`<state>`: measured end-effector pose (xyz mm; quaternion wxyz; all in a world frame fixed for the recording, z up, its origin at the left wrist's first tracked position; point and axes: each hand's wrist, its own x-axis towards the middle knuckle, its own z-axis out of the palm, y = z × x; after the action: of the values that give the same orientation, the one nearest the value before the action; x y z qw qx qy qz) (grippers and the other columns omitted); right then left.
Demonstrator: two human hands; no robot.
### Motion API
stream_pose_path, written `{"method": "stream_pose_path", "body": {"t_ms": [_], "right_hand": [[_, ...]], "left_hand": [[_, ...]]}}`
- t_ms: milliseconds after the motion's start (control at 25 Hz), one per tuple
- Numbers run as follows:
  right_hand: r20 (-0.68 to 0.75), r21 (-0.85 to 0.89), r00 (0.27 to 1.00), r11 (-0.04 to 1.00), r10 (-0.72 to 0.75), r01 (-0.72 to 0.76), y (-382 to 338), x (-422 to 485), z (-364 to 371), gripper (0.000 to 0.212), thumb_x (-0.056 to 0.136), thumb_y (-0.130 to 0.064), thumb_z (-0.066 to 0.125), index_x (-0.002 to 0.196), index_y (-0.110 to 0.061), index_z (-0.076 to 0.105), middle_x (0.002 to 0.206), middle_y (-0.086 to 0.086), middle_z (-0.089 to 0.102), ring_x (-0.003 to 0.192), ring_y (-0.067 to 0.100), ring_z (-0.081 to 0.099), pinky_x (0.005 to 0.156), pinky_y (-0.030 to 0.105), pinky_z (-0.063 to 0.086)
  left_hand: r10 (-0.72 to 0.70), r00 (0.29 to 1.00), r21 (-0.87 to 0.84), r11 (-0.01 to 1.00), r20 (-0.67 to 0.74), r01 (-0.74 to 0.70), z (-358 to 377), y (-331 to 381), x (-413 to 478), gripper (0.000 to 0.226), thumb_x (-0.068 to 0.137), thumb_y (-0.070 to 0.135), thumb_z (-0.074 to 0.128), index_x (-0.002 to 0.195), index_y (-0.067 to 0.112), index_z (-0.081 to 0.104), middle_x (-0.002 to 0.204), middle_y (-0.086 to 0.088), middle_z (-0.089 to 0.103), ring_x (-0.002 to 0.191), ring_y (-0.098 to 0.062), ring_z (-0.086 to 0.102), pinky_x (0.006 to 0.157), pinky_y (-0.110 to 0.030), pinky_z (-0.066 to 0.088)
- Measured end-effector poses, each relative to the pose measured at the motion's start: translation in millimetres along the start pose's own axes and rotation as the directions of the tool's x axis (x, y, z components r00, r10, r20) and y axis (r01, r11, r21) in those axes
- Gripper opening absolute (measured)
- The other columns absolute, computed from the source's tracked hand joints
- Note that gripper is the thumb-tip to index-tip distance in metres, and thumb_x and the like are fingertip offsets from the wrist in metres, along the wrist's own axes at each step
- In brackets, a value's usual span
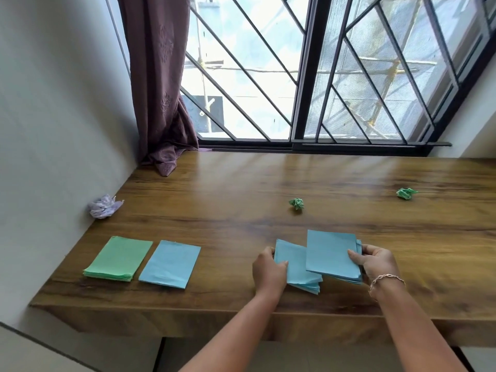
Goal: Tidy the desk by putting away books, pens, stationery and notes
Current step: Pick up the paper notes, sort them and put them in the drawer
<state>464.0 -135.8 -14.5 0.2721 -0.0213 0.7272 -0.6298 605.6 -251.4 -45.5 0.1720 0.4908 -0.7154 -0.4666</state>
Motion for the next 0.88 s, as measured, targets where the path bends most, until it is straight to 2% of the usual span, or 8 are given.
{"method": "stream_pose_path", "body": {"t_ms": [200,320,400,520,640,720,880], "right_hand": [[-0.122,-0.063,0.992,0.997,0.025,-0.033,12.5,15.4,-28.0,0.027,0.082,0.011,0.056,0.109,0.013,0.056,0.052,0.004,0.062,0.030,0.006,0.055,0.033,0.016,0.046],[-0.199,-0.125,0.980,0.992,0.004,-0.029,13.5,26.6,-48.7,0.030,0.081,0.010,0.059,0.111,0.013,0.056,0.066,0.006,0.057,0.028,0.001,0.052,0.032,0.012,0.043],[-0.224,-0.162,0.974,0.986,-0.010,-0.027,12.6,31.9,-59.3,0.030,0.081,0.010,0.060,0.111,0.012,0.057,0.067,0.005,0.056,0.028,0.001,0.052,0.032,0.010,0.042],[-0.253,-0.222,0.967,0.974,-0.023,-0.035,11.9,38.0,-70.3,0.030,0.081,0.009,0.060,0.111,0.010,0.058,0.067,0.005,0.056,0.046,0.017,0.057,0.036,0.013,0.045],[-0.285,-0.320,0.956,0.947,-0.067,-0.029,13.5,48.1,-76.7,0.031,0.081,0.004,0.064,0.111,0.008,0.060,0.074,0.010,0.060,0.068,0.028,0.058,0.063,0.031,0.053],[-0.308,-0.419,0.944,0.907,-0.118,-0.024,14.5,52.1,-76.2,0.030,0.079,-0.003,0.068,0.108,0.004,0.064,0.082,0.014,0.064,0.080,0.032,0.062,0.080,0.042,0.053],[-0.320,-0.566,0.923,0.824,-0.215,-0.005,14.4,47.7,-69.1,0.026,0.082,-0.010,0.066,0.105,0.001,0.067,0.101,0.020,0.069,0.092,0.035,0.063,0.076,0.033,0.045]], "left_hand": [[0.056,0.997,0.226,0.973,-0.050,-0.043,-1.9,1.8,-6.6,0.031,0.089,0.028,0.059,0.117,0.017,0.056,0.115,0.000,0.065,0.104,-0.018,0.061,0.077,-0.028,0.048],[0.063,0.995,0.278,0.960,-0.079,-0.039,0.2,1.8,-5.4,0.027,0.088,0.028,0.058,0.114,0.019,0.058,0.111,0.001,0.066,0.100,-0.018,0.062,0.079,-0.032,0.052],[0.065,0.995,0.265,0.963,-0.076,-0.042,3.9,3.7,-5.4,0.026,0.088,0.024,0.059,0.113,0.018,0.058,0.111,0.000,0.066,0.100,-0.018,0.062,0.079,-0.031,0.052],[0.075,0.996,0.246,0.967,-0.053,-0.060,11.3,6.0,-5.7,0.024,0.087,0.022,0.060,0.111,0.016,0.058,0.110,-0.001,0.066,0.100,-0.019,0.062,0.079,-0.032,0.053],[0.089,0.996,0.239,0.968,-0.032,-0.078,17.9,8.3,-6.0,0.025,0.087,0.022,0.061,0.112,0.017,0.058,0.108,-0.001,0.065,0.098,-0.018,0.062,0.078,-0.031,0.053],[0.101,0.995,0.242,0.966,-0.024,-0.093,20.8,9.9,-6.8,0.026,0.087,0.023,0.060,0.112,0.017,0.058,0.107,-0.001,0.065,0.097,-0.018,0.062,0.079,-0.032,0.052],[0.120,0.992,0.256,0.961,-0.038,-0.107,23.4,10.8,-7.7,0.027,0.087,0.024,0.060,0.113,0.016,0.058,0.108,-0.002,0.061,0.097,-0.018,0.059,0.081,-0.031,0.051]]}}
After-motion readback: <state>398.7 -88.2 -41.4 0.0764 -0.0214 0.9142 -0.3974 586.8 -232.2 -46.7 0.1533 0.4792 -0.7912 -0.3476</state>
